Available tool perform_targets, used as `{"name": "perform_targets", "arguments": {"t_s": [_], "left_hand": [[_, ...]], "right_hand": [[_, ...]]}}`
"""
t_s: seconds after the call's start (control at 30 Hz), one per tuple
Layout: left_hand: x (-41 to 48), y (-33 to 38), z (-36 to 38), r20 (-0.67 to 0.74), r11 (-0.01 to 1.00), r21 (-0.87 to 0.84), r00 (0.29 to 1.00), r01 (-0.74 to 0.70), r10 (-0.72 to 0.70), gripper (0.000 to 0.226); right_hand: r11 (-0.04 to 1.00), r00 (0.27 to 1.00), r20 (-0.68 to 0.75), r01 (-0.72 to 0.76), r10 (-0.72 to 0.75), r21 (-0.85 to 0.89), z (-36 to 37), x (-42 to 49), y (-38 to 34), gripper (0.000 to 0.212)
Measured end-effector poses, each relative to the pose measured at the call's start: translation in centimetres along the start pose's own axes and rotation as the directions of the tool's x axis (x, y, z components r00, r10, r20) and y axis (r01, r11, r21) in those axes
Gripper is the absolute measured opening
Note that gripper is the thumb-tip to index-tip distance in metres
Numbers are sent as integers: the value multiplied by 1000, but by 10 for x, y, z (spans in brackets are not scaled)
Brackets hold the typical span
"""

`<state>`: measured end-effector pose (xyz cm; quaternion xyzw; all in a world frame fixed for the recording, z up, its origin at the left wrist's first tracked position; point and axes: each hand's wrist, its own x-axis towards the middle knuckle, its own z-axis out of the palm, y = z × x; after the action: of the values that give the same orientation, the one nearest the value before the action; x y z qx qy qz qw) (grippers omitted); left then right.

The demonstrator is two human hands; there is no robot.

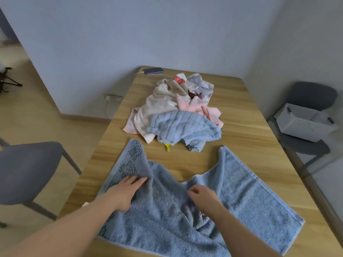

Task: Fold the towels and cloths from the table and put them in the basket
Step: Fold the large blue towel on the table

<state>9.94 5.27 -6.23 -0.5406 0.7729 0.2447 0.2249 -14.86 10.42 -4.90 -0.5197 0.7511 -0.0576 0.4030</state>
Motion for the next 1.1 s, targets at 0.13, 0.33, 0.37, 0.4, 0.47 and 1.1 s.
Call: {"name": "perform_targets", "arguments": {"t_s": [0.13, 0.33, 0.37, 0.4, 0.47, 1.1], "left_hand": [[-7, -14, 10, 18, 996, -40, 997, 78, -77, 109], [-11, -23, 6, 78, 980, -45, 978, 195, -191, 83], [-11, -21, 3, 84, 976, -37, 974, 215, -212, 78], [-10, -18, 0, 73, 971, -24, 969, 237, -235, 72], [-10, -6, -5, -31, 961, 30, 961, 277, -276, 58], [42, 169, 10, -50, 1000, 4, 999, -9, 10, 60]], "right_hand": [[960, 998, -37, 44, -57, -277, 17, 11, 8, 31], [932, 987, -81, -158, 139, -325, 4, 23, 25, 62], [945, 982, -101, -181, 159, -274, -1, 25, 27, 62], [964, 979, -132, -180, 156, -195, -4, 27, 27, 61], [989, 962, -256, -120, 93, -89, -7, 25, 23, 55], [942, 950, -213, -271, 229, -197, -84, -6, 160, 53]]}}
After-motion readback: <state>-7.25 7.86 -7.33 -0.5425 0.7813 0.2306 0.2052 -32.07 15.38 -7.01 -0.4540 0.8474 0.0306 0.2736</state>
